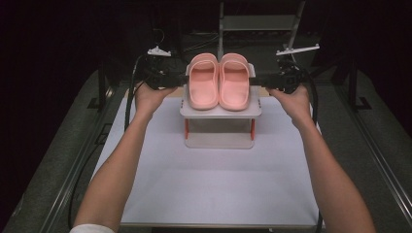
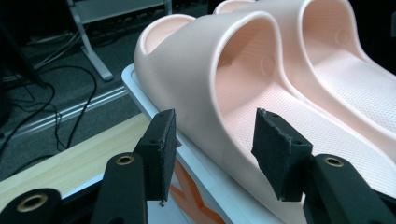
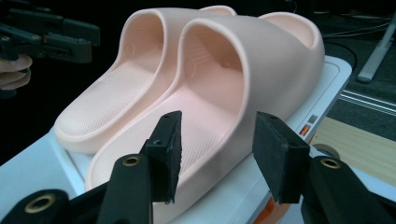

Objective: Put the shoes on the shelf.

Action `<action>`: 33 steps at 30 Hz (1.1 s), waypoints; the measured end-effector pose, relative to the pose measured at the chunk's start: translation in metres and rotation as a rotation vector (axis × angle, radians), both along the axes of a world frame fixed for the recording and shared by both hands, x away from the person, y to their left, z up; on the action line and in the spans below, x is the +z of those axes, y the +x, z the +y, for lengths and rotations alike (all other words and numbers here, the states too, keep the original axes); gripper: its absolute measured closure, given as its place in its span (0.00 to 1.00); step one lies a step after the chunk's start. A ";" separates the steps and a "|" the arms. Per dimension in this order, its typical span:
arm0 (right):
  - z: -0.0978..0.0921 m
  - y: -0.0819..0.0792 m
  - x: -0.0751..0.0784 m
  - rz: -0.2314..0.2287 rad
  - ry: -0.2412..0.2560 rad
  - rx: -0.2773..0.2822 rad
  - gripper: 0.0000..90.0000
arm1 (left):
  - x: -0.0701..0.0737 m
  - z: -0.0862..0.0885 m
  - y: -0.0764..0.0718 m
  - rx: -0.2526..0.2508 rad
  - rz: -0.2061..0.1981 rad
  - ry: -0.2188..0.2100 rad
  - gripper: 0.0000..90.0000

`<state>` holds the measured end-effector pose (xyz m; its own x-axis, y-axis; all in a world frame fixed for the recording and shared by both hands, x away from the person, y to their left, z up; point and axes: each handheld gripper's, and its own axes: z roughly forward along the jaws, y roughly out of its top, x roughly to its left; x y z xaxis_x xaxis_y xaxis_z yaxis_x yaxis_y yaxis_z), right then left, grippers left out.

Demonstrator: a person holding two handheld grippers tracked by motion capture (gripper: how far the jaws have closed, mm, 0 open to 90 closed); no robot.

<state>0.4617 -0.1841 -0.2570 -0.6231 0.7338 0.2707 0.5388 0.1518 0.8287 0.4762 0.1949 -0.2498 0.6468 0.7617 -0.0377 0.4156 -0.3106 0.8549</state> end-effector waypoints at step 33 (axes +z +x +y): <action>-0.024 -0.041 -0.011 -0.020 0.069 0.049 0.54 | -0.010 0.031 -0.032 0.018 -0.005 -0.033 0.42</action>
<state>0.4204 -0.2082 -0.2680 -0.6632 0.6827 0.3066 0.5156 0.1198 0.8484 0.4446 0.2260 -0.2598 0.6336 0.7713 -0.0601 0.4165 -0.2746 0.8666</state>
